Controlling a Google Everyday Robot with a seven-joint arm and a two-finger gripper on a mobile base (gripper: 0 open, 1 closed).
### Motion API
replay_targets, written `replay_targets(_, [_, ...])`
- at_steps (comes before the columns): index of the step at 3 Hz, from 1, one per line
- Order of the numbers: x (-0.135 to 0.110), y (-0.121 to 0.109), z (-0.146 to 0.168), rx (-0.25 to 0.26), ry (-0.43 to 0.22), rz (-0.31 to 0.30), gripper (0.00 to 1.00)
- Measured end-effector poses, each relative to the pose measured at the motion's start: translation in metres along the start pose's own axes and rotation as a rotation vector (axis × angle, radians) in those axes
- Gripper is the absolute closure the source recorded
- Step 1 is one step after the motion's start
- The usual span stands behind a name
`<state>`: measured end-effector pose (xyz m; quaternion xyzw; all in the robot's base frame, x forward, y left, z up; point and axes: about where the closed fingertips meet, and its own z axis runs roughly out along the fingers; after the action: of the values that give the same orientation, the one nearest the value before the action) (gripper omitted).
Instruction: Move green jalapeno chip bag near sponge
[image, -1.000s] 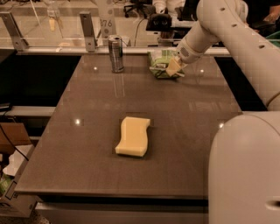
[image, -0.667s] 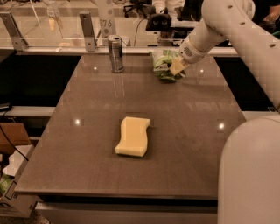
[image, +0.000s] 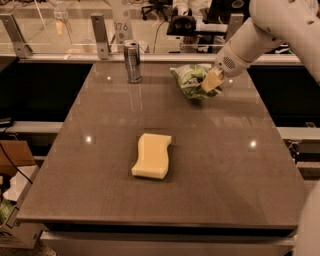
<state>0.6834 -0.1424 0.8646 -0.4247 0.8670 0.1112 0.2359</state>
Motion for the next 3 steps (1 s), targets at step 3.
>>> replay_targets(3, [0.031,0.104,-0.040,-0.148,-0.016,-0.243,1.00])
